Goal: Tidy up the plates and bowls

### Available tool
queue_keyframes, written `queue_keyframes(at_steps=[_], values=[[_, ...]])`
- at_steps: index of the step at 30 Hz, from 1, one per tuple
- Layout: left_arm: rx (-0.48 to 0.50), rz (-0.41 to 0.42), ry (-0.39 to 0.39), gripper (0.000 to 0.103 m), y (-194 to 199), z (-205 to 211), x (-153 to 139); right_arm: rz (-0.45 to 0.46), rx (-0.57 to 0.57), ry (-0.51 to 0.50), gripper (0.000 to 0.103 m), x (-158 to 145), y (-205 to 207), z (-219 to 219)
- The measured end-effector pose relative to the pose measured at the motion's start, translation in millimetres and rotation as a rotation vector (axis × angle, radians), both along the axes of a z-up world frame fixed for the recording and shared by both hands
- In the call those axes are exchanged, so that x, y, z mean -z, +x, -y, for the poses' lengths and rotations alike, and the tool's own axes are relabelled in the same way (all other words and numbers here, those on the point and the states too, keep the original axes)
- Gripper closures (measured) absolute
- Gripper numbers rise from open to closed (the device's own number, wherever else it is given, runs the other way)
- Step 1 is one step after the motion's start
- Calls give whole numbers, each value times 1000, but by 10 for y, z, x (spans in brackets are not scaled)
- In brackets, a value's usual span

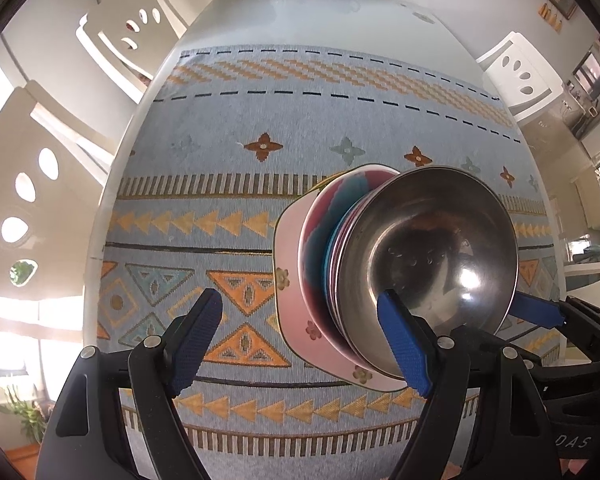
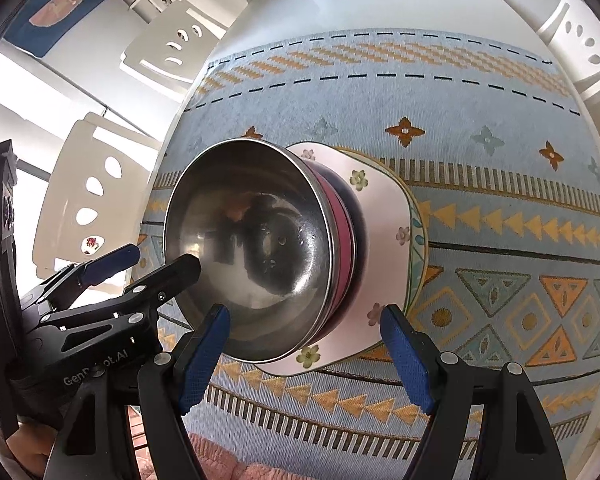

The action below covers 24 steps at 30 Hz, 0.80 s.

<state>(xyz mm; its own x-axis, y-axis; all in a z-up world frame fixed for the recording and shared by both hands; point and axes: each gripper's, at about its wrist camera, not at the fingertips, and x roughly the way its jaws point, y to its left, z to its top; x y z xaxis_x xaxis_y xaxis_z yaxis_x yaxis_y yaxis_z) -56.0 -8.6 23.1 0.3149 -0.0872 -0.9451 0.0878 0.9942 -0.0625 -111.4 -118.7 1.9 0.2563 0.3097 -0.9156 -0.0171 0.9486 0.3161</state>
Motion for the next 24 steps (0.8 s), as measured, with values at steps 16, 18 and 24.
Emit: queue_keyframes(at_steps=[16,18,24], values=[[109,52,1,24,-103,240,-114,69,150,30,27,-152,-303,288],[105,50,-4,24,-122,229,-113,64,142,23,27,-146,-297,268],[80,47,-7,24,-134,139,-105,46,138,28,27,-99,-278,243]])
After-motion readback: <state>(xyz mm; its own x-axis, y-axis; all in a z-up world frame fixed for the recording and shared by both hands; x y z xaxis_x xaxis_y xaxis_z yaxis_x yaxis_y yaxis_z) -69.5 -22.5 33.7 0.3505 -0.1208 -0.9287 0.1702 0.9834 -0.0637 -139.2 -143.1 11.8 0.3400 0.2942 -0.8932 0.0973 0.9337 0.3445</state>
